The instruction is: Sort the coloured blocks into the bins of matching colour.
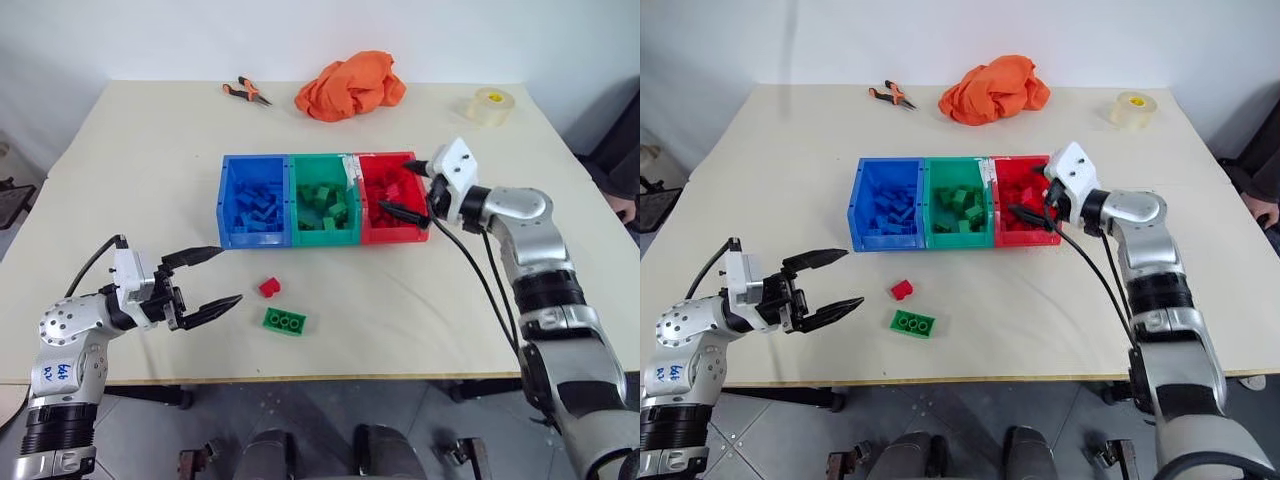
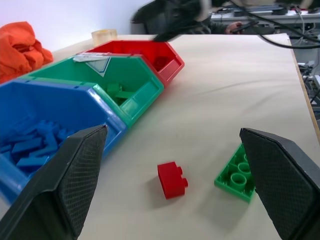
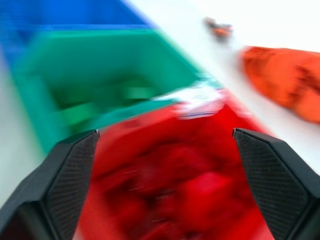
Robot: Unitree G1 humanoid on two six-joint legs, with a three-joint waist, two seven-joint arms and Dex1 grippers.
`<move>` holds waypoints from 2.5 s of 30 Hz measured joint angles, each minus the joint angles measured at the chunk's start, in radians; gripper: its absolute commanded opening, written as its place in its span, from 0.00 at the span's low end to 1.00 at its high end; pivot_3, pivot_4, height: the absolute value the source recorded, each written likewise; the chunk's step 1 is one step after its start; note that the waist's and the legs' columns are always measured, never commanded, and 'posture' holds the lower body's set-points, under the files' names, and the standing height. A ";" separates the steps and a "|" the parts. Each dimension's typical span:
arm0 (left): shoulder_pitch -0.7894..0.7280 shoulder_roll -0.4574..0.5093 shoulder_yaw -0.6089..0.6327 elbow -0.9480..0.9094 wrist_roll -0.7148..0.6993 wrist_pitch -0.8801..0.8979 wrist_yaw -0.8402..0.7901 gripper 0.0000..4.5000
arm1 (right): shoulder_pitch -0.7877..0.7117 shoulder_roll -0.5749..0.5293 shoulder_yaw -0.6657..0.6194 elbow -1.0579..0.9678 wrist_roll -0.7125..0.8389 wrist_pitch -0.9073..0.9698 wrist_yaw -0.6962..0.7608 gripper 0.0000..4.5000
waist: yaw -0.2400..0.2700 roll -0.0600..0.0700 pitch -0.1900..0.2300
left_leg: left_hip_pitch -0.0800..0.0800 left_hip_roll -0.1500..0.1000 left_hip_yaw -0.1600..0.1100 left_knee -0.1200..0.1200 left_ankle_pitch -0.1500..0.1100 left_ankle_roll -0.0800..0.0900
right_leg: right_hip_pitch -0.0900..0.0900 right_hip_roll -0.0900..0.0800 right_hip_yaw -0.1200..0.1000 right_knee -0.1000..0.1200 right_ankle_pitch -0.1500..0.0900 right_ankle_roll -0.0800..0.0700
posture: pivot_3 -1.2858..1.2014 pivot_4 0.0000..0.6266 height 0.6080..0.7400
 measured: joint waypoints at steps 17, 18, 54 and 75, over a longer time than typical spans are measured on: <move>0.028 0.052 0.032 0.034 -0.002 0.004 -0.085 1.00 | 0.332 -0.223 0.081 -0.433 0.067 0.188 0.229 1.00 | 0.007 0.000 0.000 | 0.001 0.002 0.005 0.000 0.000 -0.001 | 0.000 0.000 0.000 -0.005 0.000 0.000 | 0.52 0.24 1.00; 0.031 0.055 0.034 0.032 -0.002 0.004 -0.086 1.00 | 0.319 -0.196 0.102 -0.445 0.066 0.202 0.220 1.00 | 0.008 0.000 0.000 | 0.001 0.002 0.005 0.000 0.000 -0.001 | 0.000 0.000 0.000 -0.005 0.000 0.000 | 0.52 0.24 1.00; 0.206 0.048 0.102 -0.163 -0.023 0.042 0.004 1.00 | 0.138 0.262 0.334 -0.339 -0.035 0.168 0.025 0.32 | -0.011 -0.001 -0.001 | 0.001 0.001 0.001 0.000 -0.001 -0.001 | -0.002 0.000 0.000 0.001 0.000 -0.001 | 0.52 0.24 1.00; 0.108 0.020 0.051 -0.118 -0.016 0.042 0.039 1.00 | -0.377 0.315 0.112 0.531 -0.134 -0.164 -0.239 1.00 | -0.021 -0.001 -0.001 | 0.001 0.001 0.001 0.000 -0.001 -0.001 | -0.004 0.000 0.000 0.008 0.000 -0.001 | 0.52 0.24 1.00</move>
